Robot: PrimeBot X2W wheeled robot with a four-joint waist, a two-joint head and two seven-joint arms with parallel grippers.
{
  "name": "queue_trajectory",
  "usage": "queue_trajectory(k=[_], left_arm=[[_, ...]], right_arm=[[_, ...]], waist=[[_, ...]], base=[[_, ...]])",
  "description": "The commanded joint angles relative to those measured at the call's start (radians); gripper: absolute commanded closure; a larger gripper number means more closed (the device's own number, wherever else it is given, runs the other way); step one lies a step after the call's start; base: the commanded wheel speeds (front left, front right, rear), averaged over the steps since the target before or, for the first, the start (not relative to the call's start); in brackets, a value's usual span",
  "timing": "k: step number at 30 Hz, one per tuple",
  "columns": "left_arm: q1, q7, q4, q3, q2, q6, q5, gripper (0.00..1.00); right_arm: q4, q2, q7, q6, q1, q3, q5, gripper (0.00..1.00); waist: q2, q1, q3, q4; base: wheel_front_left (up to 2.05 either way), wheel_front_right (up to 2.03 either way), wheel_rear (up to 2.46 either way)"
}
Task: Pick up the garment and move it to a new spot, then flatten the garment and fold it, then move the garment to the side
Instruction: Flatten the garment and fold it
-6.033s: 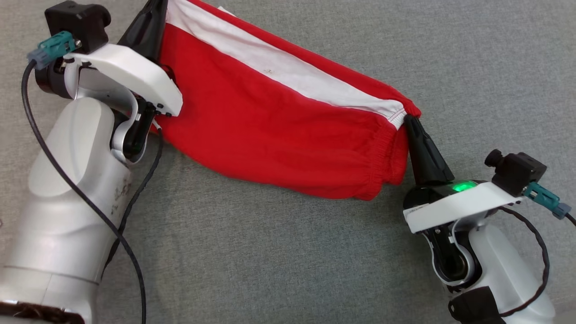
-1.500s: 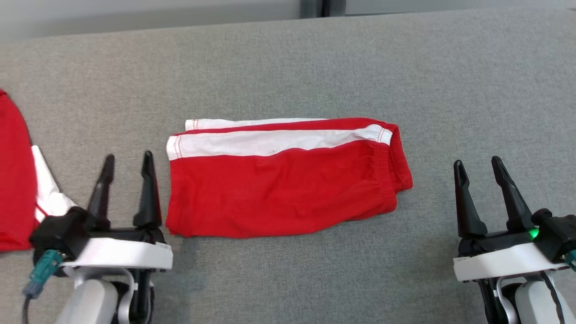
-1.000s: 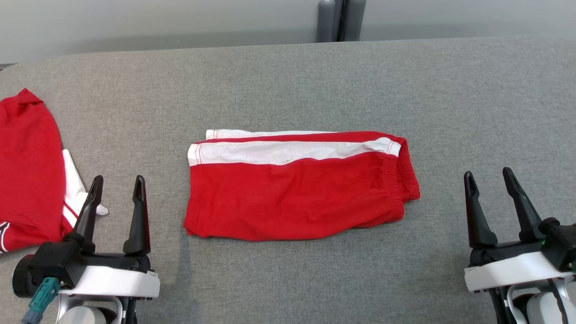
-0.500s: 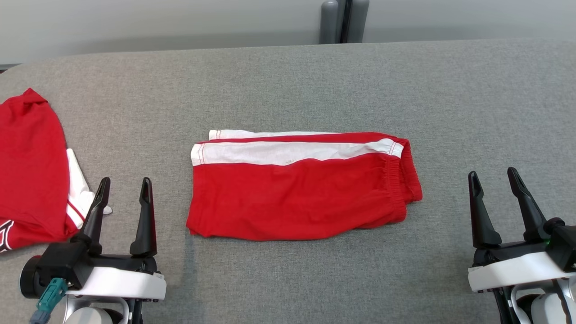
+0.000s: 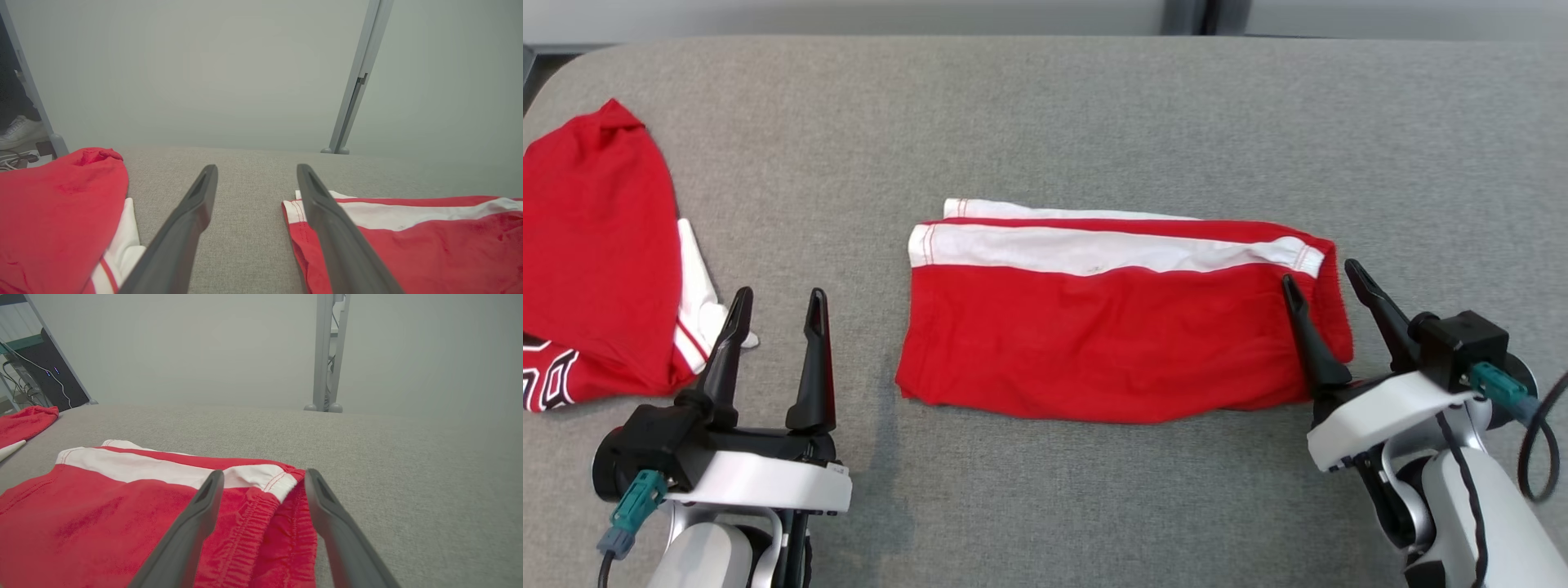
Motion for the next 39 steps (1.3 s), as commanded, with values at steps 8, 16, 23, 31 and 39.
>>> queue_trajectory(k=[8,16,23,31,39], left_arm=[[-0.049,-0.007,0.035,0.008,-0.016,-0.027,0.017,0.00],[-0.065,-0.007,0.048,0.025,-0.037,-0.047,0.038,0.00],[-0.068,-0.007,0.059,0.043,-0.049,-0.069,0.058,0.00],[-0.072,-0.007,0.070,0.055,-0.060,-0.085,0.083,0.00],[-0.070,-0.007,0.074,0.069,-0.074,-0.091,0.102,0.00]], right_arm=[[0.119,-0.028,0.019,0.000,-0.058,-0.033,0.016,0.00],[0.164,-0.031,0.038,0.000,-0.032,-0.051,0.078,0.00],[0.171,-0.045,0.103,0.000,-0.008,-0.003,0.167,0.00],[0.153,-0.075,0.157,0.000,-0.023,0.077,0.298,1.00],[0.095,-0.154,0.198,0.000,-0.019,0.103,0.485,1.00]], waist=[[0.0000,0.0000,0.044,0.039],[0.0000,0.0000,0.053,0.035],[0.0000,0.0000,0.057,0.027],[0.0000,0.0000,0.055,0.020],[0.0000,0.0000,0.050,0.019]], base=[[0.00,0.00,0.00],[0.00,0.00,0.00],[0.00,0.00,0.00],[0.00,0.00,0.00],[0.00,0.00,0.00]])
